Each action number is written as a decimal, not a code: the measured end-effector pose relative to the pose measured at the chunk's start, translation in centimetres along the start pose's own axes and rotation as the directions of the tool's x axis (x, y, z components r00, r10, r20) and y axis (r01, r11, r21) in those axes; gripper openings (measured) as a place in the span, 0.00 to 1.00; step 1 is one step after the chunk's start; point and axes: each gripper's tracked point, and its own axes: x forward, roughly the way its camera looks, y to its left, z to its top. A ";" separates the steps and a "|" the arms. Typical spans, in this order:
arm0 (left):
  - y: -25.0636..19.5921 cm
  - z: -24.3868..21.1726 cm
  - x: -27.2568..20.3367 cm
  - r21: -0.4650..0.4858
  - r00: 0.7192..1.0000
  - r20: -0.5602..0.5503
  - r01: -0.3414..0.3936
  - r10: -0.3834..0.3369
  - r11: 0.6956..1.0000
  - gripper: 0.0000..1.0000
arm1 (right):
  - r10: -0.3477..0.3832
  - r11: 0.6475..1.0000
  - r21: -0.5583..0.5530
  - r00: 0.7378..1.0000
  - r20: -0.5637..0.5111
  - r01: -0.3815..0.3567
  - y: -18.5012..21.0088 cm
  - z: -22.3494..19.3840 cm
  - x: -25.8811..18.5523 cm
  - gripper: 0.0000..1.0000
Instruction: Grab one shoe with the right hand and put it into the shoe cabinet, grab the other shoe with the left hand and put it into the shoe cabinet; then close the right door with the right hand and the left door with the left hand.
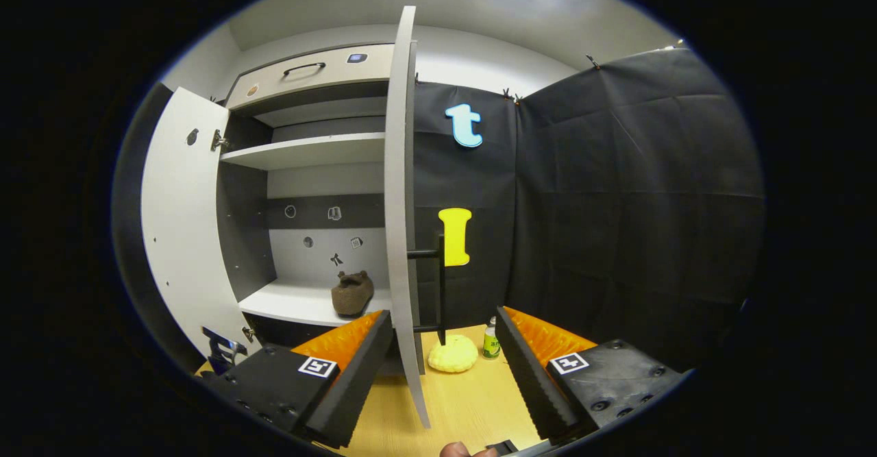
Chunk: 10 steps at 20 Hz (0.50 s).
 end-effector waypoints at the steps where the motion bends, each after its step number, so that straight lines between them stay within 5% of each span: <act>1: -0.2 1.7 -1.0 -0.020 1.000 0.005 -0.002 0.002 1.000 0.08 | 0.003 1.000 0.006 1.000 -0.002 -0.003 -0.3 -0.1 0.2 0.97; 10: 0.4 19.6 -3.8 -0.102 0.992 0.114 -0.042 0.054 0.994 0.07 | 0.019 0.999 0.040 0.997 -0.071 -0.016 -3.3 -2.8 1.2 0.97</act>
